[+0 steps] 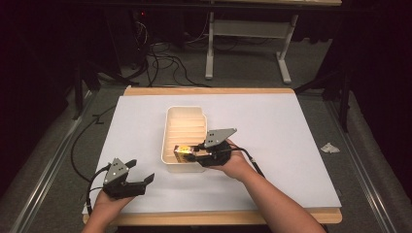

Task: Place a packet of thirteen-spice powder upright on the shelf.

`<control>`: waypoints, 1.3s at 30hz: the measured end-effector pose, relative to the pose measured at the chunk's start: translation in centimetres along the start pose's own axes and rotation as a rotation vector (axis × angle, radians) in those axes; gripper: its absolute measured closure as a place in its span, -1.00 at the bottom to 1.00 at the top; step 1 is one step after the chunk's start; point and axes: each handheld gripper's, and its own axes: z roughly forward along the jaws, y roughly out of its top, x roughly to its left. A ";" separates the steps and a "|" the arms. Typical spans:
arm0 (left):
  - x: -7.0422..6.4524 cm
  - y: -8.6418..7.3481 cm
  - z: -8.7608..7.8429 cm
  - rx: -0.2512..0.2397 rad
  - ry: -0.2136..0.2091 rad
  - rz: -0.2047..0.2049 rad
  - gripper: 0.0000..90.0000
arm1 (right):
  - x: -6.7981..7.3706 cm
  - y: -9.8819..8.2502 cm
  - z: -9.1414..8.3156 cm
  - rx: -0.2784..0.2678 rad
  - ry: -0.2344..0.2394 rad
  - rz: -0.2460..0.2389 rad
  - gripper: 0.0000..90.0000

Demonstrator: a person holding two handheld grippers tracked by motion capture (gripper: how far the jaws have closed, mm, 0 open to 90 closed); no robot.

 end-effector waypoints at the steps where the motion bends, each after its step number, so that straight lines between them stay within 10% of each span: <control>1: 0.0 0.0 0.0 0.000 0.000 0.000 -0.64 | 0.0 0.0 0.0 0.004 0.000 0.004 0.51; 39: 0.0 0.1 0.0 -0.003 0.001 -0.005 -0.64 | 0.5 0.1 -0.8 -0.001 -0.029 0.018 0.00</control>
